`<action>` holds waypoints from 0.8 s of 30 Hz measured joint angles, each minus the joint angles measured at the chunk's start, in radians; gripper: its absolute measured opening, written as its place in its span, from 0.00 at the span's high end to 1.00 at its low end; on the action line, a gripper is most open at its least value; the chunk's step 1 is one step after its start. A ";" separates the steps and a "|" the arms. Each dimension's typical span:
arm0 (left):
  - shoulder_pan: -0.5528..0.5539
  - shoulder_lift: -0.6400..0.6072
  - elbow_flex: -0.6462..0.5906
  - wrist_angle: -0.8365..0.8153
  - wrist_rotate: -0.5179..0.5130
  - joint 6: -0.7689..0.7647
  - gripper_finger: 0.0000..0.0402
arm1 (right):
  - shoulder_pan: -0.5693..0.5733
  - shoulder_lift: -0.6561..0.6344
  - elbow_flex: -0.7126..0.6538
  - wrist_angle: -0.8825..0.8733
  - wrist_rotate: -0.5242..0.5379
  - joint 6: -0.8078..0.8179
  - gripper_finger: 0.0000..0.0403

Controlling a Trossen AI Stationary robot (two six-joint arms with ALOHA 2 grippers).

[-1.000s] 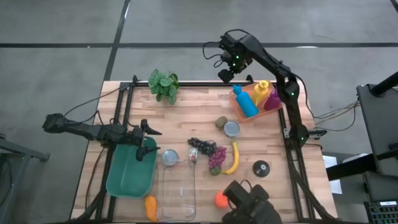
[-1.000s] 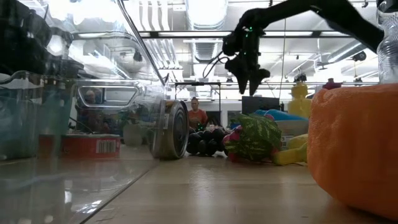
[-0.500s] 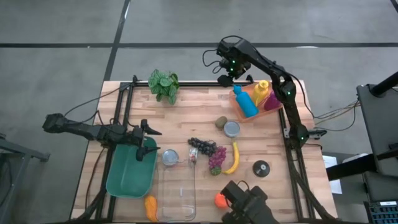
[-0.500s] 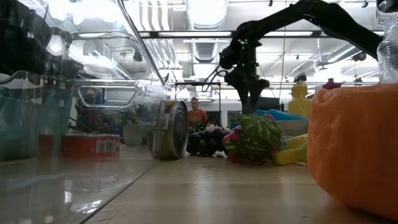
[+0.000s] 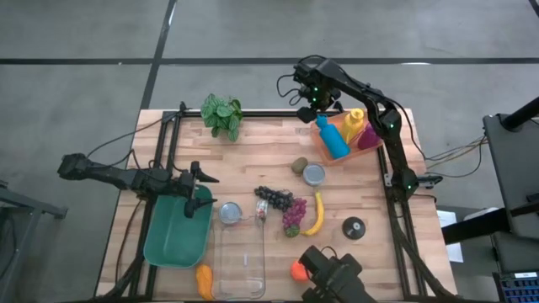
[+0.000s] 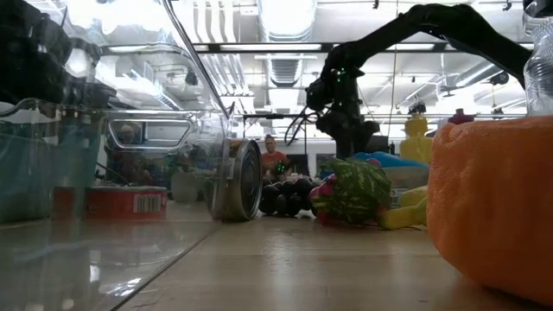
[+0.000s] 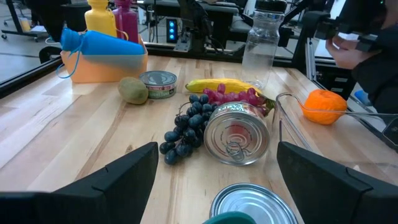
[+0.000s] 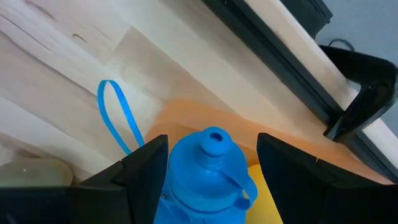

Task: Pick & Place Food Item
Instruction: Put the blue tumbler into the orange bin

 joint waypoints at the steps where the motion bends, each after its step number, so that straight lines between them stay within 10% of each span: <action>1: 0.000 0.000 0.000 0.000 0.000 0.000 0.16 | 0.000 0.000 -0.002 0.001 0.000 0.000 0.39; 24: 0.000 0.000 0.000 0.000 0.000 0.000 0.16 | 0.003 -0.001 -0.023 0.003 -0.003 -0.015 0.39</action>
